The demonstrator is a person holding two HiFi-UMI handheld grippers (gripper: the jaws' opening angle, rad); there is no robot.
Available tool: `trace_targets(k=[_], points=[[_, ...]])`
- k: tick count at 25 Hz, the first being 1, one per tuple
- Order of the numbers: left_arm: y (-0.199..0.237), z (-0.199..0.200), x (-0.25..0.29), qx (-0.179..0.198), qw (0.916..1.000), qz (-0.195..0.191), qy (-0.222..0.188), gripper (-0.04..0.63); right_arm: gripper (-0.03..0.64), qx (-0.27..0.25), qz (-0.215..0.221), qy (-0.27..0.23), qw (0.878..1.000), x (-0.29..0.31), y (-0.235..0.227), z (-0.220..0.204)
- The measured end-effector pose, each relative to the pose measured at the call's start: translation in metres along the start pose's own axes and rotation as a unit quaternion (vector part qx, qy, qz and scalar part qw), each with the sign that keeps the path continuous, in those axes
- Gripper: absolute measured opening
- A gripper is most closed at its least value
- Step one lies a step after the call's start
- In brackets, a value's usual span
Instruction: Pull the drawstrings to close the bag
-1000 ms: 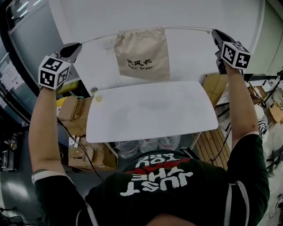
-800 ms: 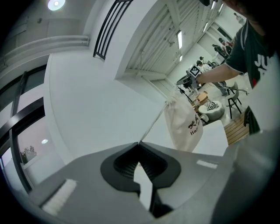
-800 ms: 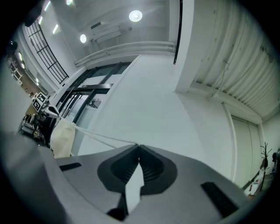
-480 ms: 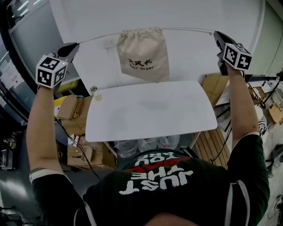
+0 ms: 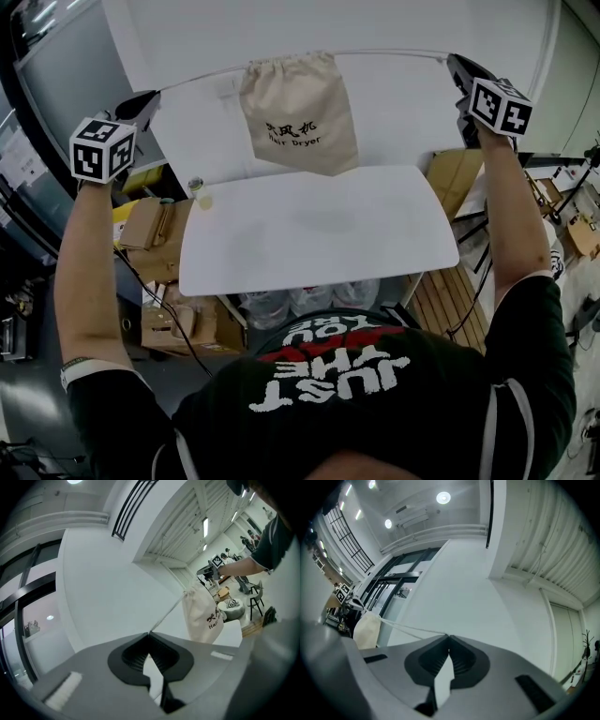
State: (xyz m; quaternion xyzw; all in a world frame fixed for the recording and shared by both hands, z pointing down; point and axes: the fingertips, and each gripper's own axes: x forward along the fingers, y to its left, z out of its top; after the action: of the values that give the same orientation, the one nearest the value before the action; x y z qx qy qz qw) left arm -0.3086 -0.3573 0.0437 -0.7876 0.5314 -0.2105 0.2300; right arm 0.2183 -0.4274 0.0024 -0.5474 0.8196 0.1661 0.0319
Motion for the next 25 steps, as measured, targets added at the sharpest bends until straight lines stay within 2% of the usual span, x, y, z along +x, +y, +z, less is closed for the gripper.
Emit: trace_targets(k=[4, 17, 25], points=[[0.002, 0.005, 0.001, -0.017, 0.9998, -0.002, -0.007, 0.011, 0.009, 0.021, -0.005, 0.005, 1.0, 0.0, -0.005, -0.006], [0.004, -0.001, -0.005, -0.013, 0.9999, -0.001, -0.007, 0.009, 0.009, 0.036, -0.003, 0.002, 0.999, -0.012, -0.007, -0.017], [0.024, -0.016, -0.008, -0.029, 0.9996, 0.002, -0.001, 0.009, 0.009, 0.048, -0.003, 0.006, 0.999, -0.003, -0.013, -0.023]])
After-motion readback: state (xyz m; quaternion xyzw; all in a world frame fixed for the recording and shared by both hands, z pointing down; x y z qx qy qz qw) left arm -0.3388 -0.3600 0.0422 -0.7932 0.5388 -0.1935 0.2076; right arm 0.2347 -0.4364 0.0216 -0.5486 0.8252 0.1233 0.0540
